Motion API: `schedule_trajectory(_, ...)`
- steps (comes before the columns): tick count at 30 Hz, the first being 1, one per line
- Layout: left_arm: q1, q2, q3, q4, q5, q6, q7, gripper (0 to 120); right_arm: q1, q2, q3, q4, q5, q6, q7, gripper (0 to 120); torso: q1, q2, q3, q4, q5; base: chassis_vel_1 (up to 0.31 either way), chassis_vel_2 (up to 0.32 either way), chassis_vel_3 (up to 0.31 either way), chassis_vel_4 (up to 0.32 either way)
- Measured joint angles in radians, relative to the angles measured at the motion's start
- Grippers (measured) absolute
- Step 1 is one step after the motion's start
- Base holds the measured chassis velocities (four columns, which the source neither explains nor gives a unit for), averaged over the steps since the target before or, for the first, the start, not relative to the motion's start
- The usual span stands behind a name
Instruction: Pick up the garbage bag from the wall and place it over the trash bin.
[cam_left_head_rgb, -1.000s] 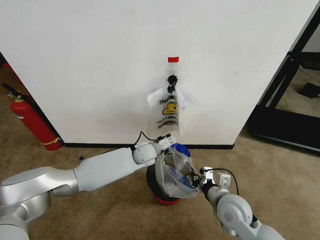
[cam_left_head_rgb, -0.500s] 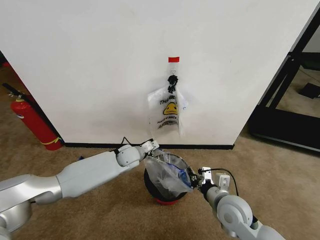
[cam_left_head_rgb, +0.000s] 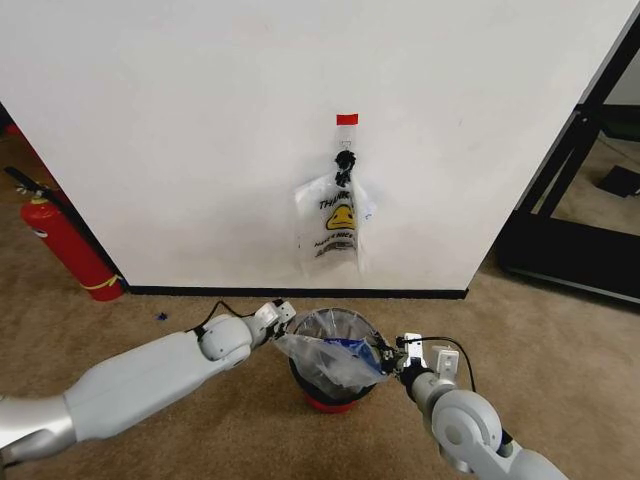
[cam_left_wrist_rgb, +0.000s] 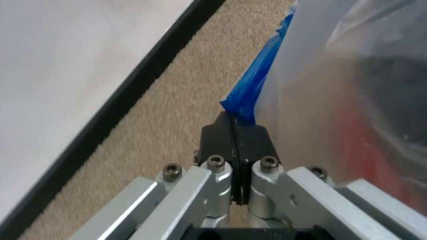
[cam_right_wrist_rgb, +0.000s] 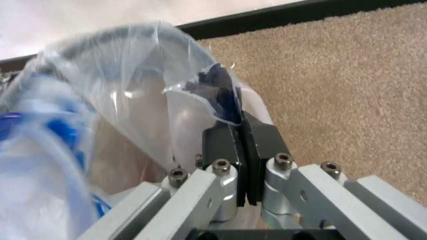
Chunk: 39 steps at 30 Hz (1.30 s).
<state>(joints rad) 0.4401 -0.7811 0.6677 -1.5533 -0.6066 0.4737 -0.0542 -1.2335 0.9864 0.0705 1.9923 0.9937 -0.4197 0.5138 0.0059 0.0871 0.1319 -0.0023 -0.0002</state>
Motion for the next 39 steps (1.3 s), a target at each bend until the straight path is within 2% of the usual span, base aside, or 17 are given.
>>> schedule_trajectory(6, 0.072, 0.033, -0.068, -0.049, -0.01, -0.013, -0.005, 0, 0.01, 0.001, -0.006, -0.002, 0.01, -0.002, 0.005, 0, 0.0, 0.0, 0.0, 0.0001, 0.0001, 0.0, 0.0, 0.0, 0.0)
schedule_trajectory(11, 0.099, 0.037, -0.114, -0.097, -0.027, 0.001, -0.031, 19, 0.008, -0.002, -0.005, 0.008, 0.013, -0.004, 0.016, 0, 0.0, 0.0, 0.0, -0.0001, 0.0, 0.0, 0.0, 0.0, 0.0)
schedule_trajectory(15, 0.108, 0.039, -0.131, -0.113, -0.027, 0.004, -0.036, 27, 0.005, -0.003, -0.005, 0.01, 0.012, -0.005, 0.016, 0, 0.0, 0.0, 0.0, -0.0002, 0.0002, 0.0, 0.0, 0.0, 0.0)
schedule_trajectory(16, 0.12, 0.043, -0.149, -0.126, -0.027, 0.006, -0.041, 38, 0.005, -0.003, -0.005, 0.01, 0.012, -0.005, 0.017, 0, 0.0, 0.0, 0.0, -0.0002, 0.0001, 0.0, 0.0, 0.0, 0.0)
schedule_trajectory(18, 0.132, 0.046, -0.165, -0.136, -0.027, 0.007, -0.043, 41, 0.005, -0.003, -0.006, 0.011, 0.011, -0.005, 0.017, 0, 0.0, 0.0, 0.0, -0.0001, 0.0, 0.0, 0.0, 0.0, 0.0)
schedule_trajectory(19, 0.134, 0.047, -0.168, -0.138, -0.027, 0.008, -0.043, 48, 0.005, -0.003, -0.006, 0.011, 0.011, -0.005, 0.017, 0, 0.0, 0.0, 0.0, 0.0, 0.0, 0.0, 0.0, 0.0, 0.0)
schedule_trajectory(21, 0.138, 0.048, -0.174, -0.142, -0.027, 0.009, -0.044, 49, 0.004, -0.002, -0.006, 0.011, 0.011, -0.005, 0.017, 0, 0.0, 0.0, 0.0, 0.0002, 0.0, 0.0, 0.0, 0.0, 0.0)
schedule_trajectory(24, 0.151, 0.053, -0.196, -0.159, -0.031, 0.013, -0.051, 68, -0.005, 0.002, -0.004, 0.01, 0.005, -0.005, 0.016, 0, 0.0, 0.0, 0.0, 0.0, 0.0, 0.0, 0.0, 0.0, 0.0)
schedule_trajectory(27, 0.157, 0.049, -0.207, -0.16, -0.033, 0.016, -0.098, 74, -0.008, 0.009, -0.001, 0.006, -0.001, -0.004, 0.015, 0, 0.0, 0.0, 0.0, -0.0001, 0.0001, 0.0, 0.0, 0.0, 0.0)
schedule_trajectory(31, 0.175, 0.025, -0.286, -0.159, -0.151, -0.001, -0.227, 90, -0.006, 0.015, 0.0, -0.005, -0.008, -0.003, 0.014, 0, 0.0, 0.0, 0.0, -0.0002, -0.0001, 0.0, 0.0, 0.0, 0.0)
schedule_trajectory(33, 0.185, 0.043, -0.343, -0.204, -0.215, -0.014, -0.234, 98, -0.006, 0.016, 0.0, -0.007, -0.009, -0.003, 0.012, 0, 0.0, 0.0, 0.0, -0.0001, -0.0001, 0.0, 0.0, 0.0, 0.0)
schedule_trajectory(35, 0.191, 0.052, -0.364, -0.221, -0.228, -0.014, -0.234, 98, -0.006, 0.016, 0.0, -0.007, -0.009, -0.003, 0.012, 0, 0.0, 0.0, 0.0, -0.0001, -0.0001, 0.0, 0.0, 0.0, 0.0)
schedule_trajectory(39, 0.232, 0.124, -0.447, -0.337, -0.254, -0.004, -0.187, 100, -0.007, 0.015, 0.001, -0.009, -0.011, -0.003, 0.01, 0, 0.0, 0.0, 0.0, -0.0001, -0.0001, 0.0, 0.0, 0.0, 0.0)
